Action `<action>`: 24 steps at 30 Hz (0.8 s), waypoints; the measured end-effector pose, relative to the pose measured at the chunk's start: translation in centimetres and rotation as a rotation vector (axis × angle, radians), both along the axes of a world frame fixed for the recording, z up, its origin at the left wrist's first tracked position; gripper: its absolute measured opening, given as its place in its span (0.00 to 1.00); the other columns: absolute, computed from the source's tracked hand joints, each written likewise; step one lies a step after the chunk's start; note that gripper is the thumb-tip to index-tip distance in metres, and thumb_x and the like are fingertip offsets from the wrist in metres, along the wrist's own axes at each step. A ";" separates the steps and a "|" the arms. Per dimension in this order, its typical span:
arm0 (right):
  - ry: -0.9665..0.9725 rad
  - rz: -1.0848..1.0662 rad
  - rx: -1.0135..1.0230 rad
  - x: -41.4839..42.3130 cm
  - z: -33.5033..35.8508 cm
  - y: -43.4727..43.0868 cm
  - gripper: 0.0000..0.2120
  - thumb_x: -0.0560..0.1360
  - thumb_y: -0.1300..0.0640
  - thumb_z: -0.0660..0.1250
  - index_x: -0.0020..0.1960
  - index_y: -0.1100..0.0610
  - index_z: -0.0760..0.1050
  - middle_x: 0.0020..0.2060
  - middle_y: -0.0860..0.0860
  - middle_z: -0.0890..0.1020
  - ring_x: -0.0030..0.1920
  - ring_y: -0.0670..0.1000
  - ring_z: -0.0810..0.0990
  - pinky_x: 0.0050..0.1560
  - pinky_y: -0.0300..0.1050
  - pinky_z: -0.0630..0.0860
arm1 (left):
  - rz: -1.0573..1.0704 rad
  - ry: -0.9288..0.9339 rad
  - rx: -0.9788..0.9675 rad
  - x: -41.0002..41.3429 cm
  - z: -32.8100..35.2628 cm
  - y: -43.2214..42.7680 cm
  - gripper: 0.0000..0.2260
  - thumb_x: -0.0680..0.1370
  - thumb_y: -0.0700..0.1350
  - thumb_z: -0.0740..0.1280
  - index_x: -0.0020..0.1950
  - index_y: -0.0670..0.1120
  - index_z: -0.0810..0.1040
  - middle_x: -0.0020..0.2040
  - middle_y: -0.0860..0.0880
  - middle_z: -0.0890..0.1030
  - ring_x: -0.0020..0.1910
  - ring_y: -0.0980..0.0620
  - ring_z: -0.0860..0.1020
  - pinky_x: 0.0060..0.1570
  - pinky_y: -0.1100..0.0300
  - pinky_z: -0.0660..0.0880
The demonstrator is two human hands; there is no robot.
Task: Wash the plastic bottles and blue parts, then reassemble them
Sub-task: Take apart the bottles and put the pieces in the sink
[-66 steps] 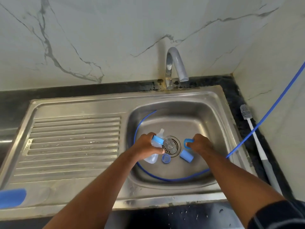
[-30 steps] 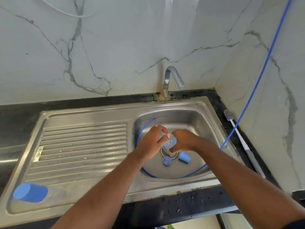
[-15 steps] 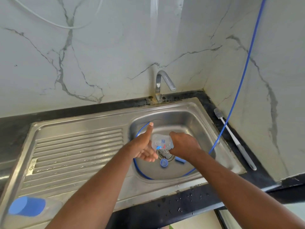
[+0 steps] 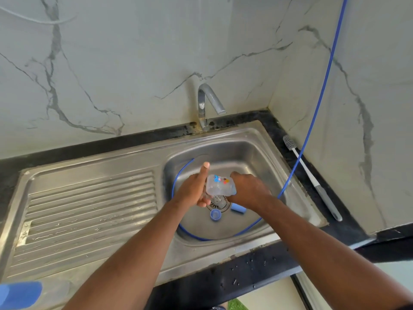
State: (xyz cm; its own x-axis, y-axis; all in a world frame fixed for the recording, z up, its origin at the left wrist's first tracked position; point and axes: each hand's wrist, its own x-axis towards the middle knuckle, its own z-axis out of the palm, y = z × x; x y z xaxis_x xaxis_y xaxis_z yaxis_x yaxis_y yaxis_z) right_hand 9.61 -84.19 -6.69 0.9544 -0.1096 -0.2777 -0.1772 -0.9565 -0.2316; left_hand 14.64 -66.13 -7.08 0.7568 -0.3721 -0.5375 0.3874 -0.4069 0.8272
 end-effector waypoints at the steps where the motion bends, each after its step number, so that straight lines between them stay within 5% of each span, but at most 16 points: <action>1: 0.008 0.001 0.011 0.2 -0.1 -0.2 0.18 0.68 0.44 0.72 0.49 0.49 0.67 0.46 0.51 0.81 0.46 0.57 0.81 0.44 0.50 0.80 | 0.029 -0.019 -0.063 0.2 -0.3 -0.1 0.28 0.77 0.69 0.63 0.61 0.47 0.78 0.55 0.39 0.83 0.48 0.45 0.84 0.46 0.51 0.84; 3: 0.025 -0.008 0.038 0.6 -0.3 -0.7 0.19 0.67 0.44 0.74 0.49 0.50 0.68 0.45 0.51 0.81 0.46 0.57 0.81 0.43 0.49 0.78 | 0.008 -0.043 -0.202 0.5 -1.1 -0.4 0.26 0.69 0.58 0.77 0.63 0.54 0.76 0.62 0.45 0.78 0.58 0.46 0.82 0.55 0.46 0.82; 6: 0.053 -0.026 0.078 1.4 -0.4 -1.4 0.22 0.66 0.44 0.76 0.51 0.50 0.68 0.42 0.49 0.78 0.44 0.55 0.79 0.40 0.47 0.76 | -0.024 -0.087 -0.199 1.3 -2.2 -1.1 0.24 0.69 0.44 0.80 0.62 0.55 0.76 0.59 0.41 0.78 0.51 0.43 0.83 0.50 0.45 0.83; 9: 0.032 0.012 0.122 2.0 -0.7 -2.3 0.25 0.66 0.44 0.78 0.55 0.52 0.70 0.46 0.50 0.80 0.47 0.55 0.79 0.42 0.47 0.76 | 0.056 -0.078 -0.090 2.2 -1.9 -2.0 0.17 0.78 0.56 0.72 0.58 0.46 0.75 0.46 0.38 0.83 0.34 0.46 0.81 0.38 0.51 0.81; 13: -0.009 0.042 0.195 2.6 -1.1 -3.4 0.21 0.69 0.50 0.75 0.57 0.50 0.70 0.51 0.49 0.79 0.50 0.53 0.78 0.45 0.48 0.74 | 0.076 -0.078 0.075 3.6 -2.7 -2.2 0.29 0.81 0.65 0.60 0.49 0.38 0.79 0.34 0.39 0.81 0.30 0.45 0.76 0.28 0.57 0.73; 18: 0.028 -0.088 0.287 3.2 -2.1 -4.9 0.21 0.71 0.57 0.72 0.61 0.51 0.70 0.56 0.52 0.76 0.51 0.52 0.77 0.48 0.47 0.75 | 0.122 -0.095 0.204 5.3 -6.1 -1.7 0.18 0.77 0.57 0.71 0.57 0.45 0.76 0.47 0.42 0.82 0.30 0.48 0.78 0.33 0.56 0.79; 24: 0.115 -0.101 0.304 2.9 -4.3 -5.7 0.23 0.73 0.56 0.74 0.63 0.52 0.68 0.49 0.49 0.75 0.46 0.50 0.76 0.44 0.42 0.69 | 0.037 -0.068 0.513 5.7 -11.2 -0.7 0.21 0.78 0.57 0.69 0.58 0.41 0.74 0.54 0.40 0.81 0.32 0.44 0.83 0.33 0.56 0.82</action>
State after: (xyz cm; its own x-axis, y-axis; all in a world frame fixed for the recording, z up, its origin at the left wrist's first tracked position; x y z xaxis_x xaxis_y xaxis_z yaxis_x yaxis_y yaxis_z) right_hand 12.46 -89.85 -10.95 0.9036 -0.0976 -0.4171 -0.3089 -0.8231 -0.4766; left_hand 20.39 -66.86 -18.28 0.8041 -0.0460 -0.5927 0.3615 -0.7537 0.5489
